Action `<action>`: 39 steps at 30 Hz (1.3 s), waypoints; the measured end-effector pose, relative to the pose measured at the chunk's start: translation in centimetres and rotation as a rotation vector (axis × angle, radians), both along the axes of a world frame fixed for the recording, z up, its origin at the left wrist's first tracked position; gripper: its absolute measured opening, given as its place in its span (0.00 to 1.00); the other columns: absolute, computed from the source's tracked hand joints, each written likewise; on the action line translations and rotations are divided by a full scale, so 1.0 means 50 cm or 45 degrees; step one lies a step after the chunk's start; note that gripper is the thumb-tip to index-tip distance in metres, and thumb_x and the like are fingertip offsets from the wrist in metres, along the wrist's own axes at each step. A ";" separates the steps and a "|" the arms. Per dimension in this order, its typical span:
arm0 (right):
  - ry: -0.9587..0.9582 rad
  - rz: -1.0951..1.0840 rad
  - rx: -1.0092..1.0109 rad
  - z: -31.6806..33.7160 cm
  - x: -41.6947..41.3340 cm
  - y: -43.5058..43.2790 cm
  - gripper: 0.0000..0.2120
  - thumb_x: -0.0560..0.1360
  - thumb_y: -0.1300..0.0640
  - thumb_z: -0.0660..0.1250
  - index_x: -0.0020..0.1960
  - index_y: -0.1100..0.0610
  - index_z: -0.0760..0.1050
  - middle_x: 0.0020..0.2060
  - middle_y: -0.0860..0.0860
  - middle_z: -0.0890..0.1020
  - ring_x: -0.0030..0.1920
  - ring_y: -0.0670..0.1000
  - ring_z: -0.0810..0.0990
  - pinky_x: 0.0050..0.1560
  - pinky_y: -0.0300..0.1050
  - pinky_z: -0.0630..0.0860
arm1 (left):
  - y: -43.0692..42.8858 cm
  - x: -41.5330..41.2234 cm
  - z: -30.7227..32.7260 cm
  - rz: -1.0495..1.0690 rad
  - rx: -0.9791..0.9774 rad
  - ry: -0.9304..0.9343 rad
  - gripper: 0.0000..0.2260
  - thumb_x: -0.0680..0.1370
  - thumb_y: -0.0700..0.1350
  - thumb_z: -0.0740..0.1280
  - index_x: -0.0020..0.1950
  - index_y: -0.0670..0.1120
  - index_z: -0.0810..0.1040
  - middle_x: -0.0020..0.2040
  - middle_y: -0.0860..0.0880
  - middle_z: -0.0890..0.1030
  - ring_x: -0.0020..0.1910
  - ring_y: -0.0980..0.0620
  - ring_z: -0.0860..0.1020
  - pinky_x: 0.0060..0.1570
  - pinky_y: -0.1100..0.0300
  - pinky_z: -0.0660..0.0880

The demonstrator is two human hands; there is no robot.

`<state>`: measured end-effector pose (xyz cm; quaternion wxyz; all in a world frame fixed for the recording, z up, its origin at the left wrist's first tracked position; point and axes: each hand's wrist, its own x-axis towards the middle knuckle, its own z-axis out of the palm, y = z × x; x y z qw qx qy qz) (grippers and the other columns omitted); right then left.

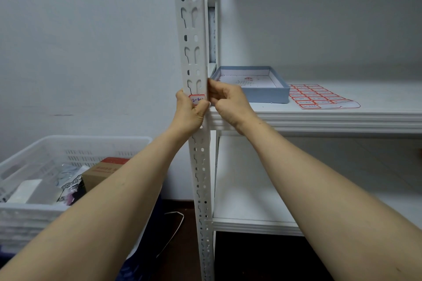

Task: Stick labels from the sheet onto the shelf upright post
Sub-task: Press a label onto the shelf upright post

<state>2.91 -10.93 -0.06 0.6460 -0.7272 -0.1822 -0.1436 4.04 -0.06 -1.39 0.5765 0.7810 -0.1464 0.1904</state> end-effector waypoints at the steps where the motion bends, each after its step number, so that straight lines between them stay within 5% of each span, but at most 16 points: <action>1: -0.005 0.003 0.002 0.000 -0.001 0.000 0.30 0.68 0.80 0.56 0.65 0.62 0.73 0.59 0.57 0.80 0.60 0.51 0.78 0.64 0.49 0.73 | 0.001 -0.001 0.001 -0.008 0.006 -0.004 0.13 0.78 0.38 0.60 0.60 0.38 0.60 0.52 0.46 0.68 0.45 0.57 0.70 0.37 0.75 0.69; 12: -0.022 0.012 -0.005 0.005 -0.013 0.003 0.30 0.67 0.82 0.54 0.64 0.65 0.73 0.56 0.57 0.80 0.58 0.48 0.78 0.62 0.41 0.74 | 0.005 -0.006 0.005 -0.053 0.037 0.019 0.10 0.79 0.37 0.58 0.56 0.41 0.57 0.40 0.53 0.65 0.36 0.61 0.66 0.30 0.78 0.67; 26: -0.027 0.017 -0.003 0.010 -0.021 0.002 0.28 0.69 0.81 0.56 0.65 0.64 0.72 0.58 0.57 0.79 0.57 0.46 0.77 0.61 0.39 0.74 | 0.014 -0.003 0.002 -0.069 0.101 0.000 0.11 0.80 0.37 0.57 0.60 0.39 0.58 0.43 0.53 0.65 0.40 0.60 0.67 0.33 0.79 0.67; 32: -0.030 0.020 -0.016 0.011 -0.026 0.001 0.27 0.70 0.80 0.57 0.65 0.63 0.73 0.54 0.51 0.80 0.56 0.45 0.78 0.59 0.37 0.74 | 0.012 -0.001 0.004 -0.078 -0.064 0.146 0.16 0.79 0.45 0.62 0.62 0.41 0.62 0.54 0.48 0.71 0.43 0.61 0.71 0.36 0.67 0.68; 39: -0.032 0.019 -0.030 0.013 -0.029 0.001 0.26 0.70 0.79 0.59 0.65 0.62 0.73 0.54 0.51 0.80 0.56 0.44 0.77 0.59 0.36 0.74 | 0.000 -0.001 0.003 -0.025 -0.168 0.110 0.16 0.79 0.44 0.60 0.64 0.38 0.63 0.44 0.56 0.66 0.42 0.63 0.70 0.36 0.70 0.66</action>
